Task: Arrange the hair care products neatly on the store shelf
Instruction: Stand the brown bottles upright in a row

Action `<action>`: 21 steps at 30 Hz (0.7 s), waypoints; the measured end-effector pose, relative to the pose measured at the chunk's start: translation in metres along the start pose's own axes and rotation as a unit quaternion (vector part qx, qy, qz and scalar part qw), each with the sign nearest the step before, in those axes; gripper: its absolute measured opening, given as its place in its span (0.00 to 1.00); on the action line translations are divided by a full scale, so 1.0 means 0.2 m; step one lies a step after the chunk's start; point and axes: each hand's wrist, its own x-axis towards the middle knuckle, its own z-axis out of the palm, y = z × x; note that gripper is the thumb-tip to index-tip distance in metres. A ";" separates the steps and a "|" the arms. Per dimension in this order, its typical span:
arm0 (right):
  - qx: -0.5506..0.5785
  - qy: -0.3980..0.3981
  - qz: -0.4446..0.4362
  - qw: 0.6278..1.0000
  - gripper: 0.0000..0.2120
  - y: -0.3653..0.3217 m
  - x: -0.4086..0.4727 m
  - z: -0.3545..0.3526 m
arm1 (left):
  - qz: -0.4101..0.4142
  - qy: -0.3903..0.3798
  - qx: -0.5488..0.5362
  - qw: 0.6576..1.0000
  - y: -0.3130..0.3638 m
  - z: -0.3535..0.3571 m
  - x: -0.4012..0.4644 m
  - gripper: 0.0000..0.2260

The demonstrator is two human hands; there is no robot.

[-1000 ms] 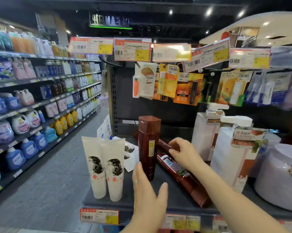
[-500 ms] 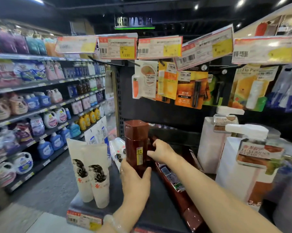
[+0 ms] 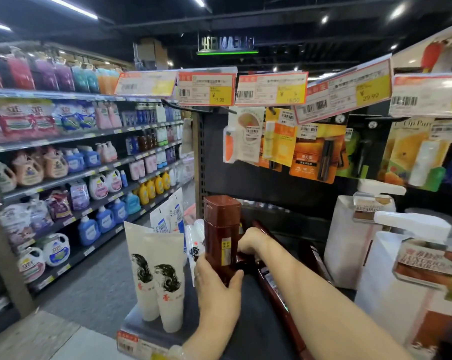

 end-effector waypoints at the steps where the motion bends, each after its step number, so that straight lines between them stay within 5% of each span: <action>1: 0.031 -0.010 0.003 0.999 0.20 0.00 0.00 0.00 | 0.001 -0.003 -0.006 1.000 0.00 0.00 0.00 0.28; 4: 0.173 -0.030 0.036 0.984 0.14 0.00 -0.03 -0.02 | 0.002 -0.011 -0.013 1.000 0.00 -0.01 0.00 0.29; 8: 0.391 -0.057 0.045 0.918 0.03 0.06 -0.05 -0.07 | 0.002 -0.014 -0.009 1.000 -0.01 0.00 0.02 0.29; 12: 0.492 0.001 -0.026 0.870 0.21 0.11 -0.03 -0.03 | -0.001 -0.019 -0.015 1.000 -0.01 0.00 0.02 0.28; 15: 0.481 0.038 -0.061 0.874 0.25 0.13 -0.02 0.03 | -0.003 -0.025 -0.015 1.000 -0.01 -0.01 0.02 0.29; 21: 0.305 0.065 -0.089 0.946 0.25 0.10 -0.02 0.05 | 0.002 -0.037 -0.026 0.999 -0.02 -0.02 0.02 0.29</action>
